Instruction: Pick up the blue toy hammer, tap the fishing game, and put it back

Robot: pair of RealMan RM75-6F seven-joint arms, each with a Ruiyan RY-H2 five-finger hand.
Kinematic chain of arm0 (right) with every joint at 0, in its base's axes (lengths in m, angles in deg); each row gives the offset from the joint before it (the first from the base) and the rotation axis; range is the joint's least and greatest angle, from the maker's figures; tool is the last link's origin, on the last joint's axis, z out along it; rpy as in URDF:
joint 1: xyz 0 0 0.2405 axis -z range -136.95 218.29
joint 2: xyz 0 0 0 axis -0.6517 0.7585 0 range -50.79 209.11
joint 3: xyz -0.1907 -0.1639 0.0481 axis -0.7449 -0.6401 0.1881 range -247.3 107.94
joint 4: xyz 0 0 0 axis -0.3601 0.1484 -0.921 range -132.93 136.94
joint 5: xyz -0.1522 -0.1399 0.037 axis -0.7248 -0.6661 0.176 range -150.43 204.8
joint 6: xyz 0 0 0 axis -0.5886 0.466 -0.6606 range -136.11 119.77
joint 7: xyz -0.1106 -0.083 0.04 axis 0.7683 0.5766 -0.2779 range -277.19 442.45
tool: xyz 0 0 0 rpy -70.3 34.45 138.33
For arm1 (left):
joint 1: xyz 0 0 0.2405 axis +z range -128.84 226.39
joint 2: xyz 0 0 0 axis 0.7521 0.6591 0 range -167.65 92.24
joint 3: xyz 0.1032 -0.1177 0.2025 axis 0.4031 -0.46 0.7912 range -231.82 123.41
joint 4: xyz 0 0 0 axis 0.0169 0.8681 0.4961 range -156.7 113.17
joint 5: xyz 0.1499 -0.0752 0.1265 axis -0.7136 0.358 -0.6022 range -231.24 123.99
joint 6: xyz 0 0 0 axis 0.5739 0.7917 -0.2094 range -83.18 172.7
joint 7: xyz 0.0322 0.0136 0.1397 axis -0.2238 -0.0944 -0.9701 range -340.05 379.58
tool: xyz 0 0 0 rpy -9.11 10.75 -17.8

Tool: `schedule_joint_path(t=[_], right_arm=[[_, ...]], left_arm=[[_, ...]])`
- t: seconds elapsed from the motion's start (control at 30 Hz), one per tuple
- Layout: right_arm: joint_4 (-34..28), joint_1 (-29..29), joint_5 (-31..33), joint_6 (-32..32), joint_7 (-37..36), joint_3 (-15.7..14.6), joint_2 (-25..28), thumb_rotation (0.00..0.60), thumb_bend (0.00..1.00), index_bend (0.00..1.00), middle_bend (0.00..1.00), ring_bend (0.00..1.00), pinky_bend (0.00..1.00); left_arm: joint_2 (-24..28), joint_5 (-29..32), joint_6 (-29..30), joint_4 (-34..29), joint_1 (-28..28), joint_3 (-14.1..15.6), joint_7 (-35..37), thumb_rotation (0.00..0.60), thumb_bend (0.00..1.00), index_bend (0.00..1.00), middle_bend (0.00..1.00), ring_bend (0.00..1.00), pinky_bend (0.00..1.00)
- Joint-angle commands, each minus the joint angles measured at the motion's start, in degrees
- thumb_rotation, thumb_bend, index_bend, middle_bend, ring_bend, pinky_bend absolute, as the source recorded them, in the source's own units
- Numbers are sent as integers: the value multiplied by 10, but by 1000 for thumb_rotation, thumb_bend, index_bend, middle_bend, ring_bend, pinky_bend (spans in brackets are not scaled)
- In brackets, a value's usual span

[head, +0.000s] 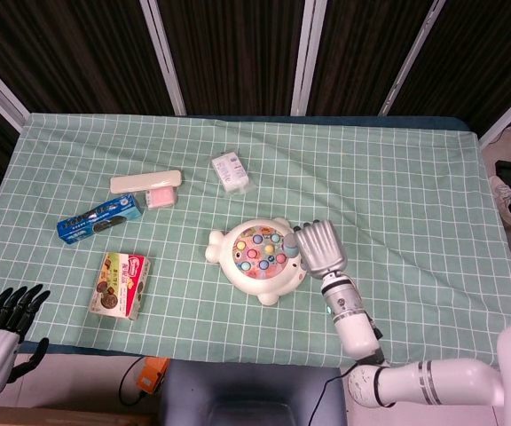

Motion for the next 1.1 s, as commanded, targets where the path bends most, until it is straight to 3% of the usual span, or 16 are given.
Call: schedule_joint_path(t=[0.03,0.43,0.8,1.1], right_arm=[[11,-6,1,1,-4,-4,-8,600,565,929,647,755,790],[71,-27,11,-6,-19,-22,-58,600,565,929,648,755,790],[78,-35,25,8,-4,-34,-69,600,566,930,648,755,790],[69,-32,-9,28,-45,-15,-58,600,566,929,648,755,790]], left_arm=[[0,1,-2,-2,-1,-1,-2,600,414,0,57,0,19],[0,2,-3,-2,-2,-1,-1,600,414,0,57,0,18],[1,-1,-2,-1,-1,0,1,600,414,0,57,0,18],[1,-5,3,1,0,2,3,600,414,0,57,0,18]])
